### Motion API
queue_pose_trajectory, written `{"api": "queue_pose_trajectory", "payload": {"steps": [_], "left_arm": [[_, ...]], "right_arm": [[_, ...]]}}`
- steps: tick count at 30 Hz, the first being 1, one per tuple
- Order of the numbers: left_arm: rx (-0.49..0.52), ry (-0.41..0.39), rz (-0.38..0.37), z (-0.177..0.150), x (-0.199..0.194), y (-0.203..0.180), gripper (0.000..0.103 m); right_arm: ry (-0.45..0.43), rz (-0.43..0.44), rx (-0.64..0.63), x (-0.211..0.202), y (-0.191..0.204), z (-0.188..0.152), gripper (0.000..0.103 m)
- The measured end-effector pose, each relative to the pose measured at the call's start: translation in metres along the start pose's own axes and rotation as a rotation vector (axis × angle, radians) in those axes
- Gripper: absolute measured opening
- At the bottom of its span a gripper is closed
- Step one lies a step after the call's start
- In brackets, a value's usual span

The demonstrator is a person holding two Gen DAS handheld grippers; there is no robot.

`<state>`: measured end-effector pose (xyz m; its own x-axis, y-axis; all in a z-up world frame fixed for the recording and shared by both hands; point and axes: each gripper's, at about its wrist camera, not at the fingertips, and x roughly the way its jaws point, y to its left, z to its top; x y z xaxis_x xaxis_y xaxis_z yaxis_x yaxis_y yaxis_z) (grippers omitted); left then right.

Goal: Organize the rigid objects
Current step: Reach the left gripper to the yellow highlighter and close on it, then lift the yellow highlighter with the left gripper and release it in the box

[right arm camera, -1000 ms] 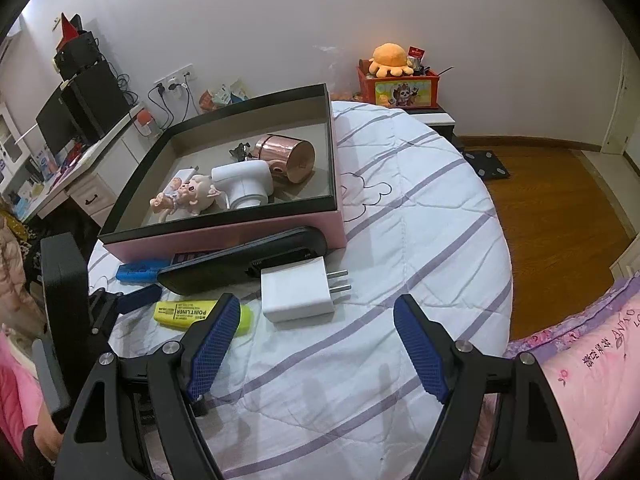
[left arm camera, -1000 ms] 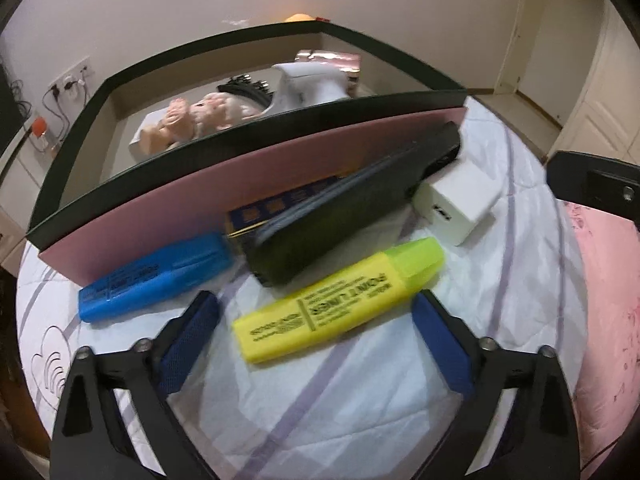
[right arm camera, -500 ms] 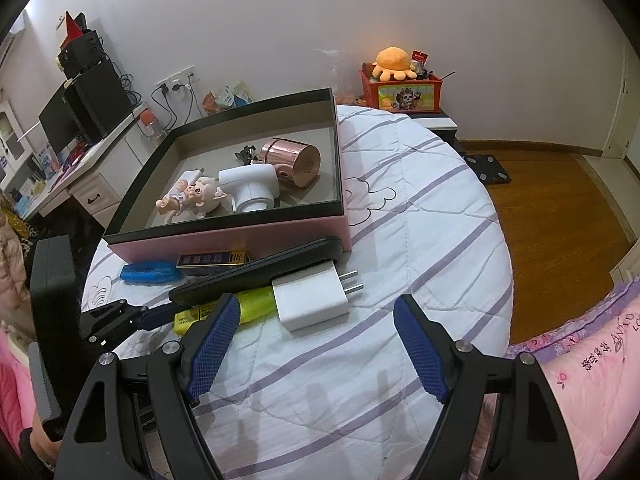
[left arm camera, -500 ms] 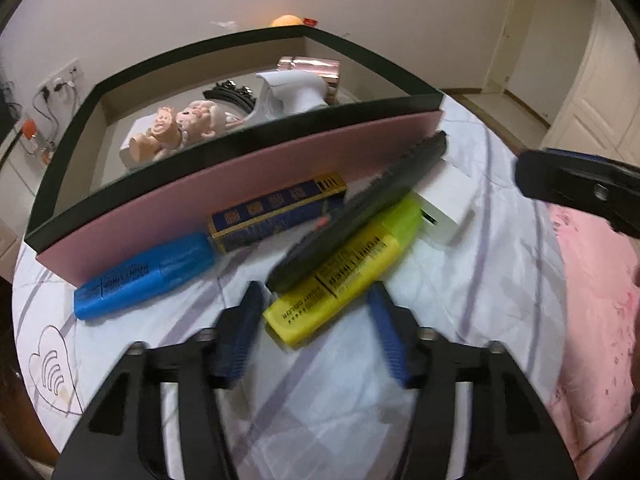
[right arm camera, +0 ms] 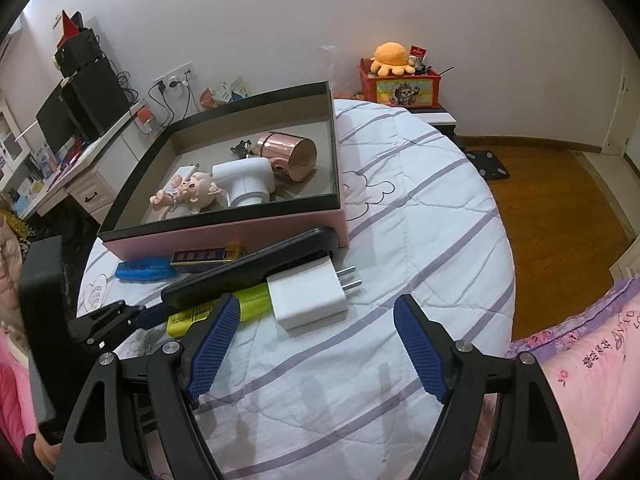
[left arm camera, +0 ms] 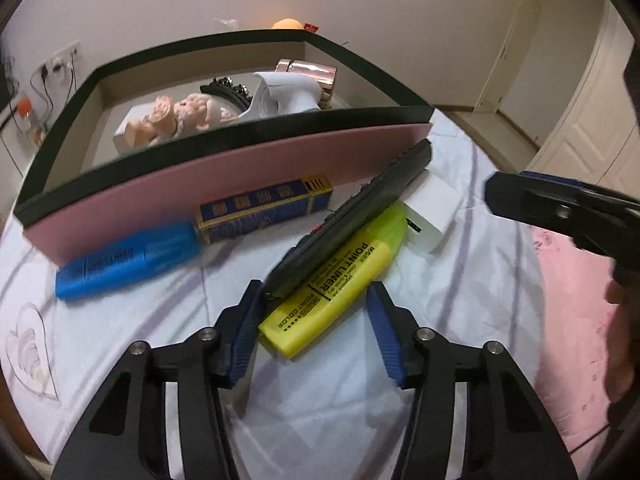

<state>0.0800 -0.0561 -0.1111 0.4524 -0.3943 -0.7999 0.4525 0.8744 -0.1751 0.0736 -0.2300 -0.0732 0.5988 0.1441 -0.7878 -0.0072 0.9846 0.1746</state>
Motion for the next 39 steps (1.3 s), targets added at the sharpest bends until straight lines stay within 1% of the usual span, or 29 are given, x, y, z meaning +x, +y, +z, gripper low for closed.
{"api": "queue_pose_trajectory", "payload": {"steps": [4, 7, 9, 11, 12, 13, 16, 18, 19, 20, 21, 22, 25, 28, 31, 35, 39], "left_arm": [[-0.024, -0.002, 0.004, -0.013, -0.012, 0.0, 0.044], [-0.039, -0.002, 0.025, -0.021, -0.019, 0.001, 0.038], [-0.038, -0.003, 0.036, -0.021, -0.019, 0.0, 0.038], [-0.031, -0.005, 0.061, -0.017, -0.014, -0.002, 0.042], [-0.015, -0.009, 0.078, -0.017, -0.012, -0.003, 0.046], [-0.002, -0.017, 0.086, -0.014, -0.009, -0.005, 0.054], [0.007, -0.023, 0.094, -0.007, 0.0, -0.009, 0.067], [0.028, -0.024, 0.109, -0.004, 0.005, -0.015, 0.071], [0.038, -0.025, 0.113, -0.004, 0.007, -0.017, 0.071], [0.044, -0.025, 0.115, -0.004, 0.008, -0.017, 0.068], [0.046, -0.027, 0.118, -0.004, 0.007, -0.018, 0.05], [0.037, -0.024, 0.1, -0.002, 0.006, -0.016, 0.039], [0.004, -0.014, 0.057, -0.003, 0.0, -0.008, 0.031], [-0.004, -0.015, 0.058, -0.011, -0.006, -0.007, 0.027], [-0.036, -0.017, 0.057, -0.017, -0.014, 0.0, 0.026], [-0.071, -0.024, 0.079, -0.022, -0.025, 0.009, 0.026], [-0.118, -0.057, 0.116, -0.026, -0.046, 0.021, 0.026]], "right_arm": [[0.0, -0.001, -0.002, 0.0, 0.0, 0.0, 0.081], [0.002, -0.004, 0.003, 0.0, -0.001, 0.0, 0.081], [0.004, -0.001, 0.007, 0.0, -0.002, 0.0, 0.081], [0.008, 0.002, 0.006, 0.002, -0.001, -0.001, 0.081], [0.009, 0.005, 0.004, 0.002, 0.001, -0.001, 0.081], [0.009, 0.008, 0.001, 0.002, 0.002, -0.002, 0.081], [0.004, 0.012, -0.014, 0.0, 0.007, -0.002, 0.081], [-0.001, 0.01, -0.018, -0.003, 0.009, -0.002, 0.081], [-0.005, 0.006, -0.016, -0.004, 0.008, -0.002, 0.081], [-0.007, 0.004, -0.012, -0.005, 0.007, -0.002, 0.081], [-0.007, 0.002, -0.009, -0.005, 0.005, -0.002, 0.081], [-0.008, -0.001, -0.005, -0.005, 0.004, -0.002, 0.081], [-0.007, -0.004, 0.001, -0.005, 0.002, -0.002, 0.081], [-0.009, -0.001, -0.003, -0.005, 0.003, -0.002, 0.081], [-0.005, 0.001, -0.01, -0.004, 0.004, -0.002, 0.081], [-0.003, 0.005, -0.017, -0.004, 0.007, -0.001, 0.081], [0.0, 0.01, -0.022, -0.002, 0.01, 0.0, 0.081]]}}
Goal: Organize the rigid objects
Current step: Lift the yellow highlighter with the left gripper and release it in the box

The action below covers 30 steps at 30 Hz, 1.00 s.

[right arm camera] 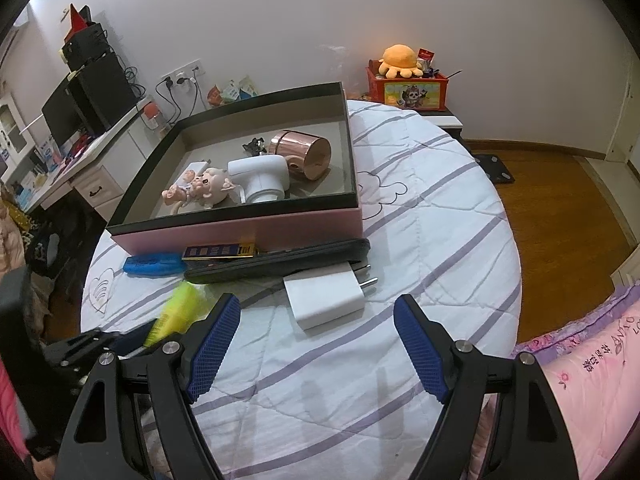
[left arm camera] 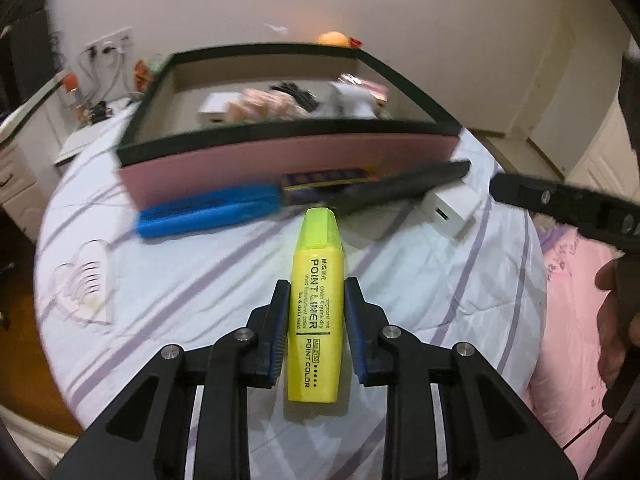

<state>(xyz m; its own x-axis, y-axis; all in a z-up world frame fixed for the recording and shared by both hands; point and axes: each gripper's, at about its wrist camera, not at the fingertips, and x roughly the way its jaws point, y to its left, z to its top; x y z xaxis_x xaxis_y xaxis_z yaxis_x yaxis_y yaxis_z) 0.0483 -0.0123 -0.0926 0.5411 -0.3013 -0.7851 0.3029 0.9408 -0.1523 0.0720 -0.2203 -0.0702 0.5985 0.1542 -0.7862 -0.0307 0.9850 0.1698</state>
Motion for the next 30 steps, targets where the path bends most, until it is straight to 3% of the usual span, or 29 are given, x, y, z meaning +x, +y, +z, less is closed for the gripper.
{"api": "queue_pose_trajectory", "payload": {"steps": [7, 17, 30], "left_arm": [[-0.056, -0.068, 0.063, 0.013, -0.027, 0.017, 0.026], [-0.081, -0.151, 0.11, 0.074, -0.037, 0.031, 0.026], [-0.099, -0.093, 0.176, 0.142, 0.035, 0.065, 0.026]], "right_arm": [[0.005, 0.021, -0.024, 0.004, 0.013, 0.001, 0.081], [-0.042, 0.044, -0.057, -0.009, 0.029, 0.02, 0.081], [-0.031, 0.072, -0.08, 0.025, 0.04, 0.059, 0.081]]}}
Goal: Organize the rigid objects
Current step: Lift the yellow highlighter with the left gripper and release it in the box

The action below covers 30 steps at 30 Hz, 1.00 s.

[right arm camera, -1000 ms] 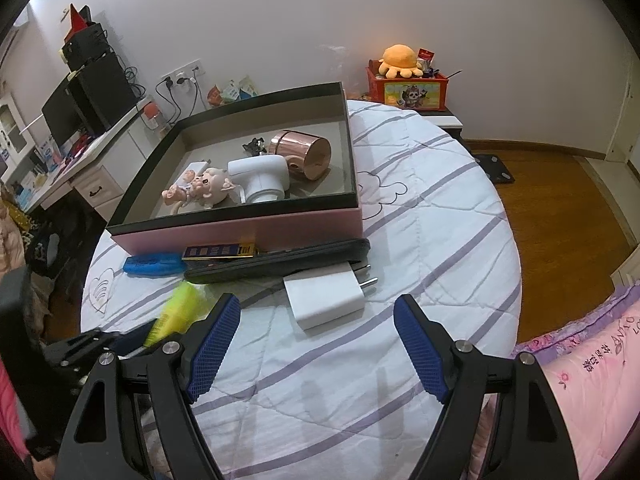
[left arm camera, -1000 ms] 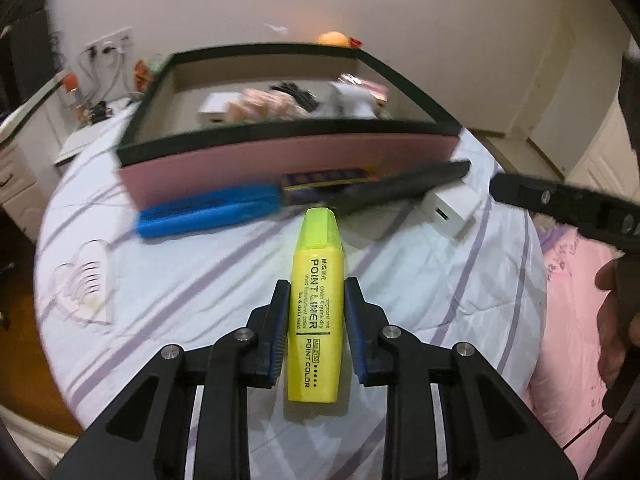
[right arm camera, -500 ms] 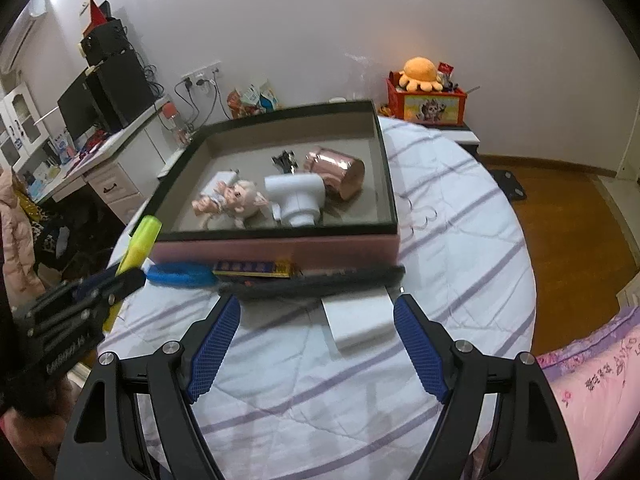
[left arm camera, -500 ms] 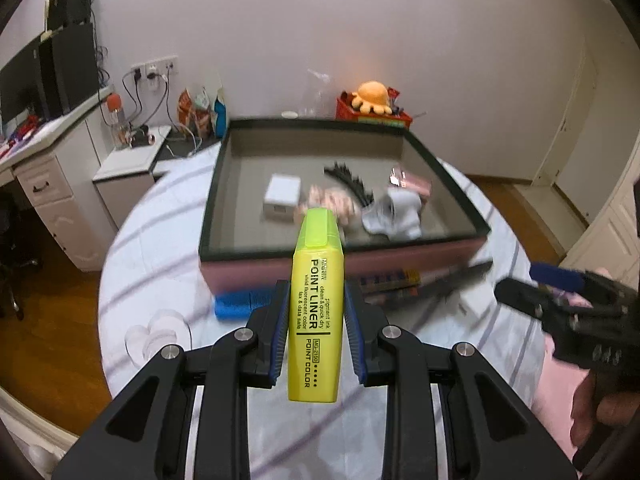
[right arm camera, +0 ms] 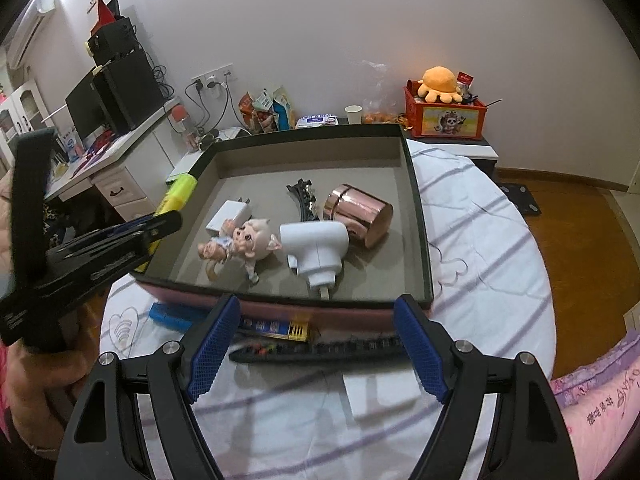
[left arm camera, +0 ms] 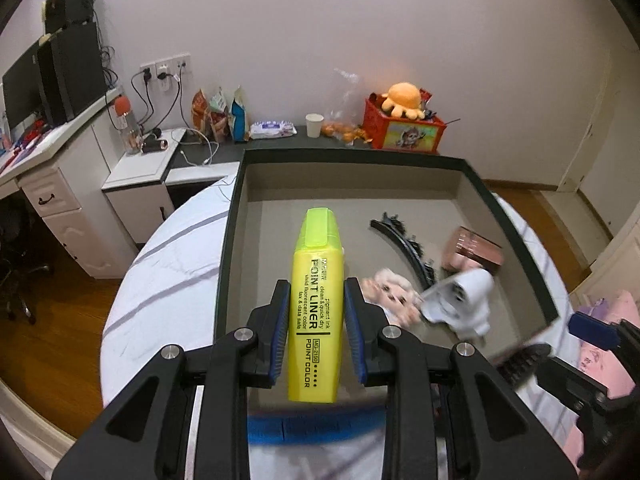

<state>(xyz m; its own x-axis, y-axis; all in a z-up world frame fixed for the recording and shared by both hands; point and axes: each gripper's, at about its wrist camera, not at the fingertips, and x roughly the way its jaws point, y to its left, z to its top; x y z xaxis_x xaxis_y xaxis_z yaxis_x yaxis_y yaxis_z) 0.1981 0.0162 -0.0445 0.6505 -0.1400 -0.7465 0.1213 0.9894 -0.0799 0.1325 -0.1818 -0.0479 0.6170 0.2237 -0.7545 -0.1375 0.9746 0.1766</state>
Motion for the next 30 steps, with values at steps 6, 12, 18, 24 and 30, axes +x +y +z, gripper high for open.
{"api": "queue_pose_trajectory", "payload": {"steps": [6, 12, 18, 24, 30], "left_arm": [[0.002, 0.064, 0.025, 0.007, 0.039, 0.001, 0.026], [0.013, 0.099, 0.071, 0.006, 0.056, -0.002, 0.042], [0.001, 0.073, 0.069, 0.008, 0.043, -0.005, 0.085], [-0.006, -0.04, 0.067, 0.001, -0.005, -0.008, 0.099], [-0.008, -0.095, 0.087, -0.024, -0.059, -0.013, 0.103]], "right_arm": [[0.012, -0.003, 0.01, 0.015, -0.009, 0.014, 0.081], [0.023, -0.005, 0.025, 0.024, -0.017, 0.018, 0.081], [0.021, -0.009, 0.029, 0.02, -0.018, 0.016, 0.081], [-0.014, -0.033, 0.037, -0.004, -0.02, 0.009, 0.081], [-0.052, -0.043, 0.031, -0.031, -0.015, -0.003, 0.081]]}}
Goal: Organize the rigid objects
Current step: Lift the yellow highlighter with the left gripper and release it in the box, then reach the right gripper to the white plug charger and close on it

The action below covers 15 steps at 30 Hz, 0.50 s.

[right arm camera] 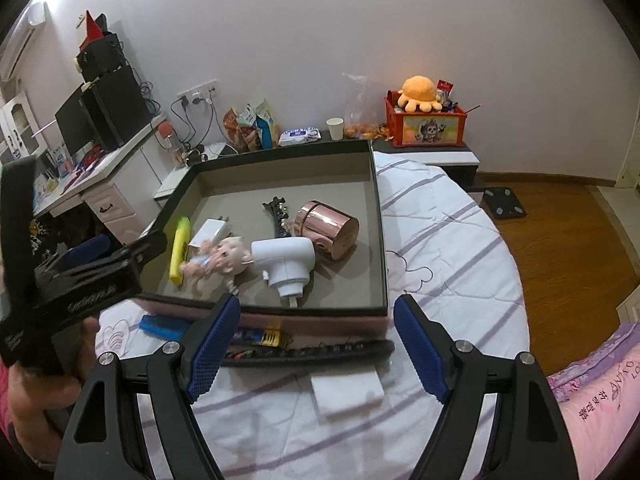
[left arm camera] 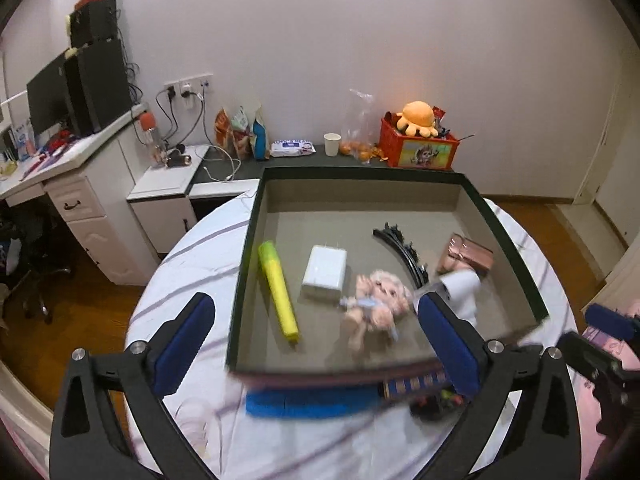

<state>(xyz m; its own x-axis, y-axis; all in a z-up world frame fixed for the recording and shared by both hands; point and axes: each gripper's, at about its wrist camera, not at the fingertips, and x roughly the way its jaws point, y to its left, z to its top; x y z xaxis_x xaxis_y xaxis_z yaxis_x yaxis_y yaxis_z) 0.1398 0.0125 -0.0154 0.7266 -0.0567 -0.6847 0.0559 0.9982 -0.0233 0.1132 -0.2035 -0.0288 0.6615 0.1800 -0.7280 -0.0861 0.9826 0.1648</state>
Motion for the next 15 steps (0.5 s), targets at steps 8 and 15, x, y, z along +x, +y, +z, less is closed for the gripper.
{"api": "queue_pose_trajectory", "payload": {"steps": [8, 15], "left_arm": [[0.008, -0.025, 0.026, -0.035, -0.057, -0.002, 0.103], [-0.018, -0.01, 0.045, -0.062, -0.08, 0.004, 0.103]], "right_arm": [[-0.041, 0.009, -0.018, -0.036, 0.014, -0.018, 0.081], [-0.056, 0.013, -0.033, -0.056, 0.022, -0.035, 0.081]]}}
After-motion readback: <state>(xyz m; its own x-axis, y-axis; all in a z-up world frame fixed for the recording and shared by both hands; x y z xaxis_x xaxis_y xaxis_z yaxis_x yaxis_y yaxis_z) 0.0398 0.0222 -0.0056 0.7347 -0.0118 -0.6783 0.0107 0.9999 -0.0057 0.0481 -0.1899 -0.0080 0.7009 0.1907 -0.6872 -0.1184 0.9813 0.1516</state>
